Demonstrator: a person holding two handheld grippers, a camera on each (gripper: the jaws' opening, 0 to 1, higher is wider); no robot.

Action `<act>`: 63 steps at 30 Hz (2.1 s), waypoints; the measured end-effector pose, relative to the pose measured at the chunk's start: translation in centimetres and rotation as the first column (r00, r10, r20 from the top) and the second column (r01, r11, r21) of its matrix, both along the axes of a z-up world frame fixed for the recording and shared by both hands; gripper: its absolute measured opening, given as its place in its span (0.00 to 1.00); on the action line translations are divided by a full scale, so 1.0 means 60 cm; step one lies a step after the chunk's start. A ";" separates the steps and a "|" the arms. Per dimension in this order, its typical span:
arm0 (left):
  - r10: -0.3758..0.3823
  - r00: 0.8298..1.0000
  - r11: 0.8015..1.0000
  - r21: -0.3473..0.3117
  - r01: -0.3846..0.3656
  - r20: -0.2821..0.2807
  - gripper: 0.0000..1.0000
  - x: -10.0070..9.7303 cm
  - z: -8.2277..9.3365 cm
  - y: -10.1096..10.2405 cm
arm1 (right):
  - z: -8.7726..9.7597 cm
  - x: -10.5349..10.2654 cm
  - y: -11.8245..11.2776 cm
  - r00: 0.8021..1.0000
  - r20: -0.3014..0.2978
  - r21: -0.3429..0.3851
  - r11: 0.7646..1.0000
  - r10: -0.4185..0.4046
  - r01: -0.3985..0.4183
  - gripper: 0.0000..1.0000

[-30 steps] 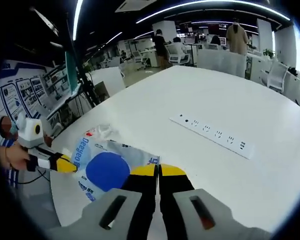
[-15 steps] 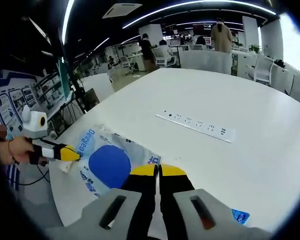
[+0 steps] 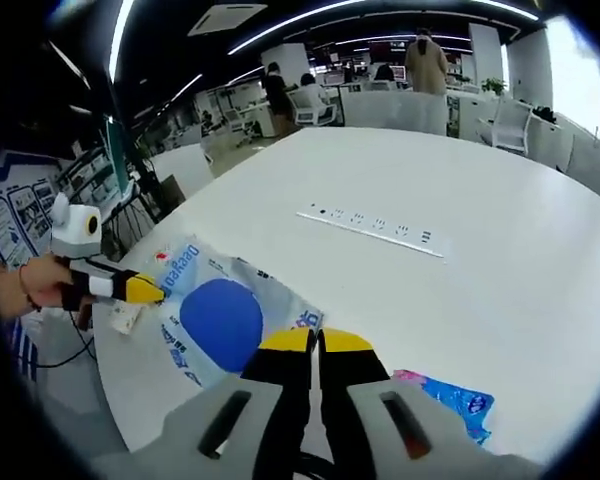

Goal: Arrange the tabletop items into an orderly group along one side of the table until the central work area is clear of visible clutter.

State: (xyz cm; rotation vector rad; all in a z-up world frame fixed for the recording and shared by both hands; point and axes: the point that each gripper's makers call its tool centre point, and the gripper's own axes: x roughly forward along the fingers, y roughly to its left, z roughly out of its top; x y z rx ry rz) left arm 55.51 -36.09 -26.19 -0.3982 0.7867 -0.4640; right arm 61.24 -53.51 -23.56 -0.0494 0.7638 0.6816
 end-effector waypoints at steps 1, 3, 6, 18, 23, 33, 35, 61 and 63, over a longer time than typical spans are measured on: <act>-0.007 1.000 1.000 0.000 0.007 -0.005 0.00 0.000 -0.003 -0.004 | -0.004 -0.001 -0.003 1.000 -0.002 -0.013 1.000 0.001 -0.001 0.00; -0.020 1.000 1.000 -0.001 0.020 -0.012 0.00 0.002 -0.010 -0.011 | -0.012 -0.002 -0.009 1.000 -0.002 -0.043 0.999 0.004 -0.004 0.00; -0.037 0.999 0.999 0.003 0.037 -0.025 0.00 0.004 -0.022 -0.017 | -0.022 -0.001 -0.016 1.000 -0.010 -0.066 0.998 0.006 -0.007 0.00; -0.074 0.994 0.997 0.005 0.075 -0.075 0.00 0.010 -0.061 -0.031 | -0.066 -0.004 -0.032 0.999 -0.044 -0.171 0.985 0.028 -0.035 0.00; -0.085 0.992 0.996 0.008 0.086 -0.090 0.00 0.011 -0.075 -0.037 | -0.074 0.001 -0.034 0.998 -0.053 -0.188 0.981 0.028 -0.037 0.00; -0.100 0.990 0.995 0.014 0.102 -0.100 0.00 0.015 -0.093 -0.042 | -0.091 0.004 -0.040 0.997 -0.073 -0.225 0.973 0.028 -0.044 0.00; -0.101 0.989 0.995 0.013 0.103 -0.104 0.00 0.014 -0.095 -0.042 | -0.095 0.004 -0.041 0.997 -0.078 -0.236 0.971 0.030 -0.047 0.00; -0.117 0.985 0.993 0.009 0.119 -0.125 0.00 0.009 -0.118 -0.047 | -0.125 -0.001 -0.047 0.993 -0.121 -0.311 0.950 -0.002 -0.036 0.00; -0.118 0.985 0.993 0.011 0.120 -0.124 0.00 0.009 -0.118 -0.046 | -0.125 -0.001 -0.047 0.992 -0.123 -0.315 0.948 -0.001 -0.038 0.00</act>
